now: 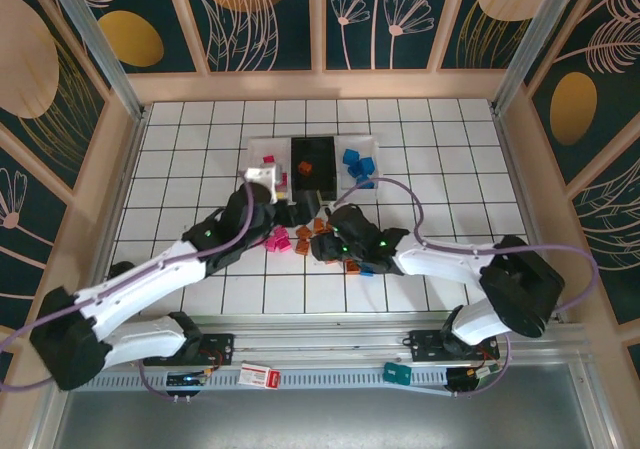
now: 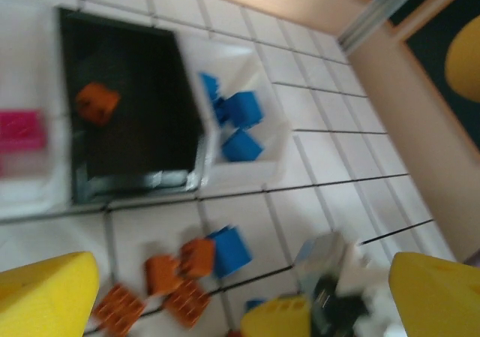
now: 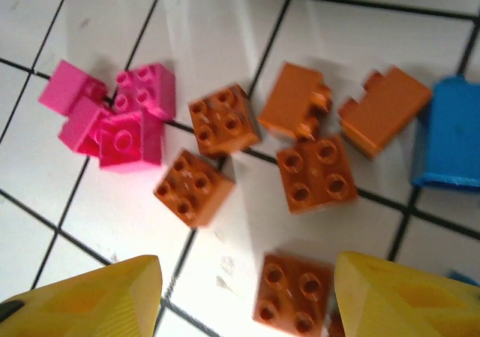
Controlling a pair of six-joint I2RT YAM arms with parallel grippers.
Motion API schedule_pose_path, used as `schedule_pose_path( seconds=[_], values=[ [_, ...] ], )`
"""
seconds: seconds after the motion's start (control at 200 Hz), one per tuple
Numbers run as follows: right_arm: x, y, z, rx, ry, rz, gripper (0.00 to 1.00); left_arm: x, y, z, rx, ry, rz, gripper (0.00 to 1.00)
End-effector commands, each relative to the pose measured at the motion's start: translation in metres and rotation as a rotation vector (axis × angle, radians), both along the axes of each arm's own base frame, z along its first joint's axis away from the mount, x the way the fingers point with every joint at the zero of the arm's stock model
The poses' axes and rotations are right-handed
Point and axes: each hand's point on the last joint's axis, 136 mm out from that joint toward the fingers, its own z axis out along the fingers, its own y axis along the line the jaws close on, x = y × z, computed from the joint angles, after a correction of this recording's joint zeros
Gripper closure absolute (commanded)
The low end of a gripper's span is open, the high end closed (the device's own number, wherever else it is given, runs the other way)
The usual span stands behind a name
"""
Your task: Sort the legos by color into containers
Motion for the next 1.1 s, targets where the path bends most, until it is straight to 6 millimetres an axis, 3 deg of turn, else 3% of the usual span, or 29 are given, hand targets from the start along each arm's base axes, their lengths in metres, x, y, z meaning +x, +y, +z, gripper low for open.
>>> schedule_pose_path(
  seconds=[0.0, 0.14, 0.285, 0.45, 0.571, 0.691, 0.821, 0.921, 0.991, 1.096],
  values=[
    [0.011, -0.008, -0.013, -0.117, -0.014, -0.04, 0.37, -0.015, 0.04, -0.023, 0.02, 0.044, 0.121, 0.02],
    [0.007, -0.007, -0.028, -0.199, -0.003, -0.012, 0.38, -0.036, 0.07, -0.042, 0.012, 0.072, 0.176, 0.02],
    [0.001, -0.001, -0.035, -0.266, -0.009, 0.03, 0.39, -0.044, 0.086, -0.047, 0.009, 0.074, 0.214, 0.02],
    [-0.005, -0.003, -0.043, -0.354, -0.006, 0.055, 0.43, -0.046, 0.092, -0.042, 0.011, 0.065, 0.226, 0.01],
    [-0.026, 0.017, -0.049, -0.303, 0.051, 0.162, 0.45, -0.046, 0.095, -0.04, 0.022, 0.058, 0.237, 0.01],
    [-0.04, 0.024, -0.057, -0.302, 0.081, 0.201, 0.47, -0.046, 0.095, -0.041, 0.028, 0.058, 0.238, 0.01],
    [-0.066, 0.051, -0.046, -0.218, 0.098, 0.314, 0.47, -0.046, 0.096, -0.043, 0.035, 0.061, 0.239, 0.01],
    [-0.073, 0.063, -0.029, -0.174, 0.066, 0.344, 0.46, -0.047, 0.097, -0.043, 0.034, 0.06, 0.24, 0.01],
    [-0.066, 0.061, -0.018, -0.183, 0.011, 0.302, 0.43, -0.047, 0.098, -0.042, 0.031, 0.056, 0.244, 0.01],
    [-0.051, 0.041, -0.015, -0.249, -0.044, 0.198, 0.39, -0.047, 0.098, -0.042, 0.029, 0.055, 0.244, 0.01]
  ],
)
